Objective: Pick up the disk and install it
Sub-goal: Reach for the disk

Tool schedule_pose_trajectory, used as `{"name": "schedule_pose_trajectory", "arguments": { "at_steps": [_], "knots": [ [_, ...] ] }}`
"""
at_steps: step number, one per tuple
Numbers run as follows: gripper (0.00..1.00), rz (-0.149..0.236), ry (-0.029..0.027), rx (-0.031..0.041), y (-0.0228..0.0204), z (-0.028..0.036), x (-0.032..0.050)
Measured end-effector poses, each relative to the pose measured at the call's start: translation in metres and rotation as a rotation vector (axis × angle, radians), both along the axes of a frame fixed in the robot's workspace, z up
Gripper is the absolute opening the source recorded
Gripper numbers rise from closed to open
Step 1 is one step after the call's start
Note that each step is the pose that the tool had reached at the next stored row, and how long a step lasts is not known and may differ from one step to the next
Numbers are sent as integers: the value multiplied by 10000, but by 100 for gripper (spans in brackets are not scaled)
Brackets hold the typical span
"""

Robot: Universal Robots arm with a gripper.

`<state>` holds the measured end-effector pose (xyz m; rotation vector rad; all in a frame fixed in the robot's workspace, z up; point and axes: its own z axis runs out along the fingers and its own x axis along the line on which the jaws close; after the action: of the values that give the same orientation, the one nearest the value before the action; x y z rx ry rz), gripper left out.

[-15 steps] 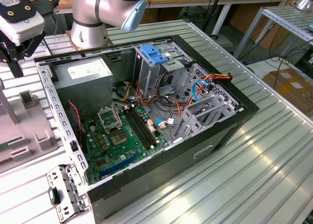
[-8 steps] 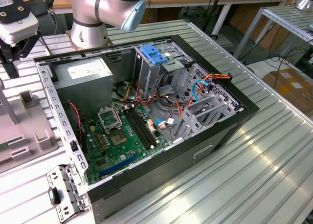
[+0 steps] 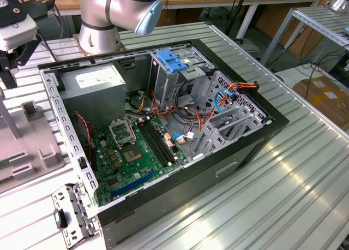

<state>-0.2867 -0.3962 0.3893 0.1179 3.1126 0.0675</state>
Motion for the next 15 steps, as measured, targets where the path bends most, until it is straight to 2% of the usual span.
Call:
{"name": "schedule_pose_trajectory", "arguments": {
  "at_steps": [5,15],
  "knots": [
    [11,-1,0,1,0,-1,-6],
    [11,-1,0,1,0,-4,-86]
  ]
}}
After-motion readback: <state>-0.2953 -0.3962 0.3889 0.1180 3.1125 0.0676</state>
